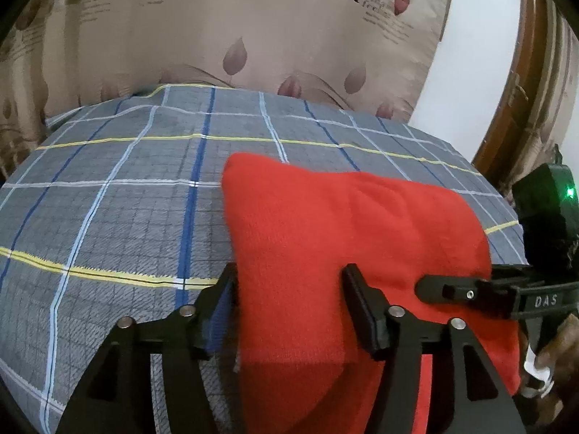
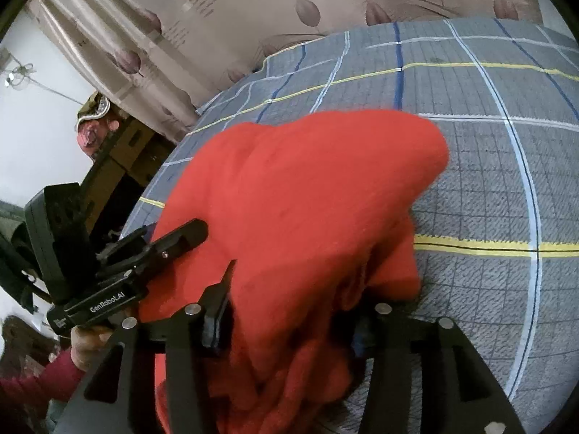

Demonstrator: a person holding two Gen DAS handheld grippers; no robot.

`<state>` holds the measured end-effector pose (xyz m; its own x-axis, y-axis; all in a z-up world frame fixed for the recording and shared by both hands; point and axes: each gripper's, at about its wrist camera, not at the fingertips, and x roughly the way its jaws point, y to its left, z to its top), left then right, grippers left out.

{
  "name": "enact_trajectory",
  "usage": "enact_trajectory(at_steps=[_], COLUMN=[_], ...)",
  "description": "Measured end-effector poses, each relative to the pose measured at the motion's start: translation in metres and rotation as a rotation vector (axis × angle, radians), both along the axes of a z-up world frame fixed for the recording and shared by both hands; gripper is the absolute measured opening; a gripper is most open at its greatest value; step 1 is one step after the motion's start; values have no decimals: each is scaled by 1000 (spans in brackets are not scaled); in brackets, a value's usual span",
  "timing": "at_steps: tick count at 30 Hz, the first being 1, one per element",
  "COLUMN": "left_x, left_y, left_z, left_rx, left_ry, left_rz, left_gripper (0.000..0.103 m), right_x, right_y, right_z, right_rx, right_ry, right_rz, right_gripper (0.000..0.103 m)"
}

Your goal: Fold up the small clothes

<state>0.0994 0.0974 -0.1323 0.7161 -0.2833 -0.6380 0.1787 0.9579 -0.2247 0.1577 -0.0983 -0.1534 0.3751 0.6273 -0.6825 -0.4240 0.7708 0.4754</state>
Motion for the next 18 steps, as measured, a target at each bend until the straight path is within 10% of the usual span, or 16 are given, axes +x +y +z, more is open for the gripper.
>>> enact_trajectory(at_steps=[18], left_x=[-23], left_y=[-4], left_z=[13], left_rx=[155], left_ry=[-129], left_rz=[129], left_gripper=[86], right_x=[-51], right_y=[-1], right_z=[29], right_rx=[-136], right_ry=[-236], right_rz=[-111], right_gripper=[73])
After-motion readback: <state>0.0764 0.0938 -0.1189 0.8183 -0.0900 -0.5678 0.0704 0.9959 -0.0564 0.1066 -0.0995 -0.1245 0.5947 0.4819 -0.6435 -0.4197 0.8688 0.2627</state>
